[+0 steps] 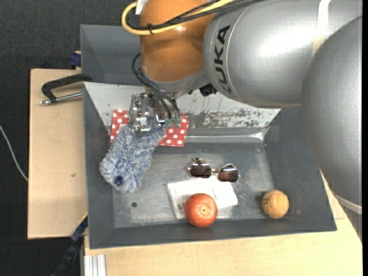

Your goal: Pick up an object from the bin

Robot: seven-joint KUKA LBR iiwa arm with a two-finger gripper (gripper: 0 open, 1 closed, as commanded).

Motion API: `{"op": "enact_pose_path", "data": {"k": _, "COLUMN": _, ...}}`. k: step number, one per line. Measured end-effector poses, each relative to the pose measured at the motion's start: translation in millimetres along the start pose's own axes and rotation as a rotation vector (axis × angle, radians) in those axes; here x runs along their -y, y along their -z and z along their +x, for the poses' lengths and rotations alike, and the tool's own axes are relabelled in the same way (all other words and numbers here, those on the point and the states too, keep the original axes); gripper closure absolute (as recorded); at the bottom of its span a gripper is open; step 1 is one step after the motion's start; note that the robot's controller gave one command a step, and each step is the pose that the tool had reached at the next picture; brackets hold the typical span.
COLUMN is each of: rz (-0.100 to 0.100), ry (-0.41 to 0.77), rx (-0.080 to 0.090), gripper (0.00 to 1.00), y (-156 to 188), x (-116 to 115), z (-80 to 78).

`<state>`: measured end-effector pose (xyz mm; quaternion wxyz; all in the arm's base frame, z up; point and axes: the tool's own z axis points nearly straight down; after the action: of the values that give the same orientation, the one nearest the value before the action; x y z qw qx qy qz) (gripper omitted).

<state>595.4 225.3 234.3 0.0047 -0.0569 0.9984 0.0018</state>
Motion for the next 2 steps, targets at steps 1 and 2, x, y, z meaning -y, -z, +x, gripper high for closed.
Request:
{"op": "enact_pose_path", "data": {"k": 1, "rz": 0.001, "ry": 0.122, "rx": -0.009, "gripper": 0.0, "y": -43.1, "x": 1.5, "z": 5.2}}
{"op": "enact_pose_path", "data": {"k": 2, "rz": 0.0, "ry": 0.201, "rx": -0.004, "gripper": 0.0, "y": -29.0, "x": 2.4, "z": 5.7}}
